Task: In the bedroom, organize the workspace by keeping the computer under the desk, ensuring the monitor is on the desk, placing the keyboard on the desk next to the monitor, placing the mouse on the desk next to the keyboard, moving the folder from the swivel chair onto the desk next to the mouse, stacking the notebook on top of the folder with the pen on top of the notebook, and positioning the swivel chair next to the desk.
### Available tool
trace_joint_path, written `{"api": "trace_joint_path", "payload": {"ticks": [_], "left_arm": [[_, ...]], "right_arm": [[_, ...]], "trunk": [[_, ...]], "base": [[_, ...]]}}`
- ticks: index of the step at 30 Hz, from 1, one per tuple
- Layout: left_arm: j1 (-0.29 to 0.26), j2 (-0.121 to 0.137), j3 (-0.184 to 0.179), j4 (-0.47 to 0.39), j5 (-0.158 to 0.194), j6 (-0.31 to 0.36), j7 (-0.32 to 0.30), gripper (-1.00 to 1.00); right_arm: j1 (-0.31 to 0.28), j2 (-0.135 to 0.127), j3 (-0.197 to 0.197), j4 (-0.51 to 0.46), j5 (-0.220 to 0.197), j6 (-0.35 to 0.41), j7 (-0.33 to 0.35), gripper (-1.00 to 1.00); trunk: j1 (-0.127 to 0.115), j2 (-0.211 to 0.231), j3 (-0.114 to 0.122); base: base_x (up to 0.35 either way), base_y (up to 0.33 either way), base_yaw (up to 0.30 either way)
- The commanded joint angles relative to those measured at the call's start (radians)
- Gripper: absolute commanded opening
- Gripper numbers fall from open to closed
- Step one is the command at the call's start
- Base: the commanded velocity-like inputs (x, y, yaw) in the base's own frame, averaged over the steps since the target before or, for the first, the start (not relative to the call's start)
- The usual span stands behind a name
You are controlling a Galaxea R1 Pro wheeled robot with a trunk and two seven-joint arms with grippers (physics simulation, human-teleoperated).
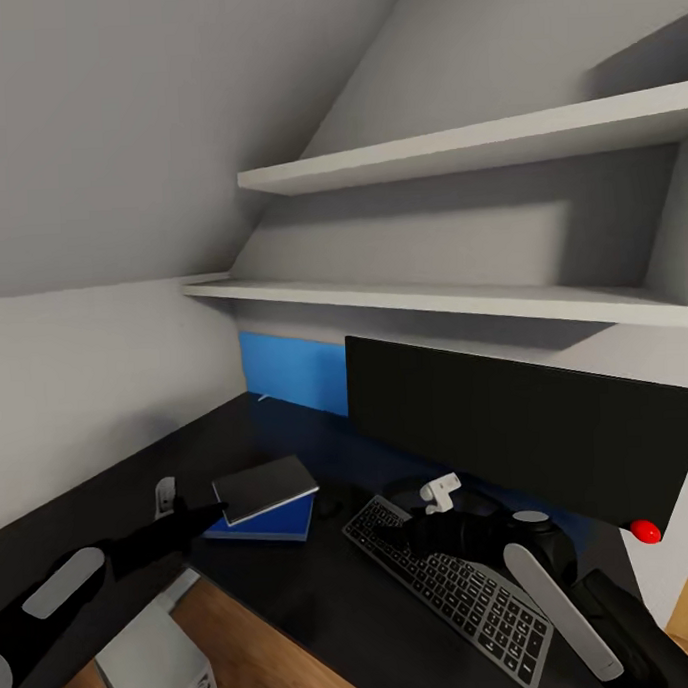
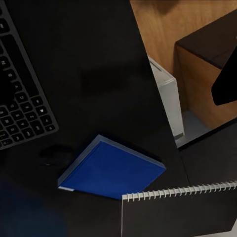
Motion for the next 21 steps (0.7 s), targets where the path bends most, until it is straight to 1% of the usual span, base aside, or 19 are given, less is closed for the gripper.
{"api": "trace_joint_path", "payload": {"ticks": [1, 5, 9, 15, 21], "left_arm": [[-0.001, 0.004, -0.005, 0.001, 0.005, 0.001, -0.002, -1.00], [-0.001, 0.007, -0.005, 0.001, 0.005, 0.002, -0.002, -1.00], [0.000, 0.009, -0.007, 0.002, 0.003, 0.004, -0.004, -1.00], [0.001, 0.016, -0.011, 0.001, 0.002, 0.005, -0.007, -1.00], [0.004, 0.019, -0.013, 0.001, 0.002, 0.005, -0.008, -1.00]], "right_arm": [[-0.001, 0.000, 0.001, -0.001, 0.006, 0.003, 0.005, 1.00], [-0.001, 0.000, 0.008, -0.001, 0.006, 0.003, 0.005, 1.00], [-0.001, 0.000, 0.018, -0.001, 0.006, 0.003, 0.005, 1.00], [-0.001, -0.002, 0.027, -0.001, 0.006, 0.003, 0.005, 1.00], [-0.002, -0.001, 0.028, -0.001, 0.006, 0.003, 0.005, 1.00]], "trunk": [[0.000, -0.001, -0.001], [0.000, -0.001, -0.001], [0.000, -0.001, -0.001], [0.000, -0.001, -0.001], [0.000, -0.001, -0.001]], "base": [[0.000, 0.000, 0.000], [0.000, 0.017, 0.000], [0.000, 0.156, -0.072], [0.008, 0.288, -0.253], [0.088, 0.314, -0.289]]}}
